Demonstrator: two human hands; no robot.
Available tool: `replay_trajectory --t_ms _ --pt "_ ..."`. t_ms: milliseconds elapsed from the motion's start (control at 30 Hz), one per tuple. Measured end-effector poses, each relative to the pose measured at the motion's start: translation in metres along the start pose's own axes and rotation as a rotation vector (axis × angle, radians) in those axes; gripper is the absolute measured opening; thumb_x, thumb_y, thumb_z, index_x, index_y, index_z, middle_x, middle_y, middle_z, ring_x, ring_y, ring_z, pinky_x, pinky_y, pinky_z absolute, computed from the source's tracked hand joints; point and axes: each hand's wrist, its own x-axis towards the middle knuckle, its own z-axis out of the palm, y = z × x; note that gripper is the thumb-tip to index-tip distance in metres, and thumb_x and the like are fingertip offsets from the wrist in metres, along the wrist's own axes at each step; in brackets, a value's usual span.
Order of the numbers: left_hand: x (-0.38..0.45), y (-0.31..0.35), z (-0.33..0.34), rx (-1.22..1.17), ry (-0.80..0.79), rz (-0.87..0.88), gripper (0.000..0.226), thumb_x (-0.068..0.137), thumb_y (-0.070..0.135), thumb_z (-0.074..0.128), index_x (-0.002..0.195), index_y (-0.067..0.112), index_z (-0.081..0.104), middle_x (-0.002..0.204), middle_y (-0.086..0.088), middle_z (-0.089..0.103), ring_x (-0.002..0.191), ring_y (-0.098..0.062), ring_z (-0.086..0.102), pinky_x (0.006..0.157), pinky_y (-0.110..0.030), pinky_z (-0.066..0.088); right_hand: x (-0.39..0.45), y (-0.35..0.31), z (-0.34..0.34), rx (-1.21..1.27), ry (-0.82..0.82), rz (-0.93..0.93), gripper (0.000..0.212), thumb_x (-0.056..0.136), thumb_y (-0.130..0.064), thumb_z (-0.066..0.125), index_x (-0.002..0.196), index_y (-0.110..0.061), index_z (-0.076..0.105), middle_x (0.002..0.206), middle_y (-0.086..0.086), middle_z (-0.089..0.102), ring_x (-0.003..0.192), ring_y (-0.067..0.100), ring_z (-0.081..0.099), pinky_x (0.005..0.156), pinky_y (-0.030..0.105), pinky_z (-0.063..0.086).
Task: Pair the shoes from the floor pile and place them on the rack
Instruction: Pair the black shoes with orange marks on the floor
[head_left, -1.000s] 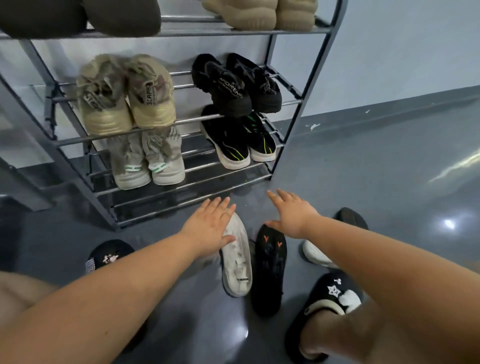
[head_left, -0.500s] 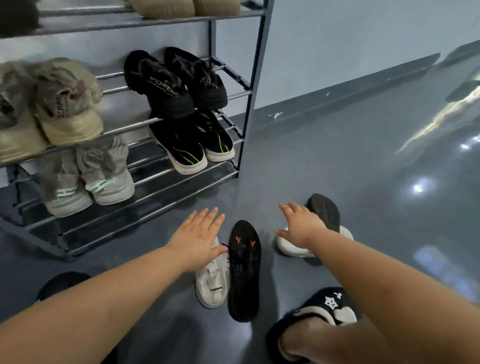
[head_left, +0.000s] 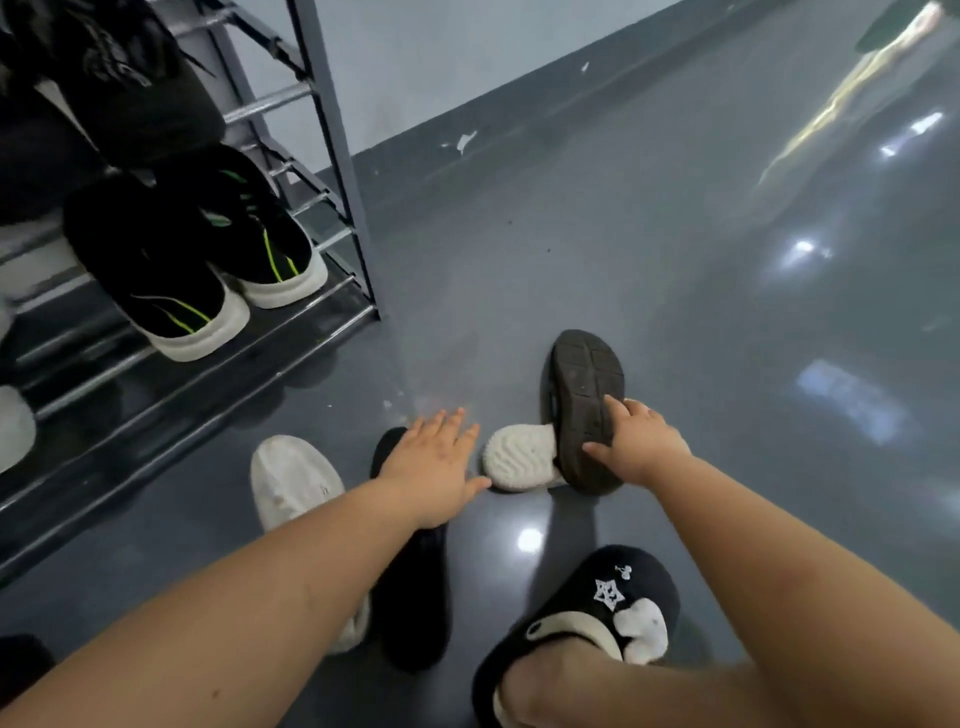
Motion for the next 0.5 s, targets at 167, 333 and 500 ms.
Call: replay_trajectory --t_ms 167,333,500 --pt "0.042 0.038 0.011 -0.099 -0.087 0.038 0.067 0.097 0.051 0.031 0.151 0.017 0.012 0.16 -0.01 0.002 0.147 -0.026 0.005 0.12 -0.039 0.005 0.023 0.02 0.019 0.326 -0.062 0.104 0.085 0.083 -0.05 0.062 0.15 -0.019 0.019 0.144 0.012 0.041 0.13 0.032 0.043 0.105 0.043 0.04" --pt "0.078 0.075 0.022 -0.333 -0.185 -0.067 0.067 0.096 0.051 0.035 0.151 0.018 0.014 0.16 -0.009 0.002 0.148 -0.026 0.002 0.119 -0.036 0.005 0.038 0.028 0.024 0.752 -0.087 0.186 0.089 0.071 -0.028 0.082 0.143 -0.015 0.031 0.129 0.008 0.056 0.118 0.03 0.054 0.098 0.043 0.047" --pt "0.082 0.085 0.035 -0.609 -0.126 -0.196 0.063 0.094 0.044 0.045 0.148 0.019 0.025 0.159 -0.01 0.011 0.147 -0.027 0.009 0.12 -0.034 0.009 0.035 0.016 0.023 1.106 -0.224 0.268 0.037 0.074 -0.011 0.08 0.099 -0.015 0.053 0.11 0.008 0.064 0.097 0.026 0.061 0.085 0.045 0.054"
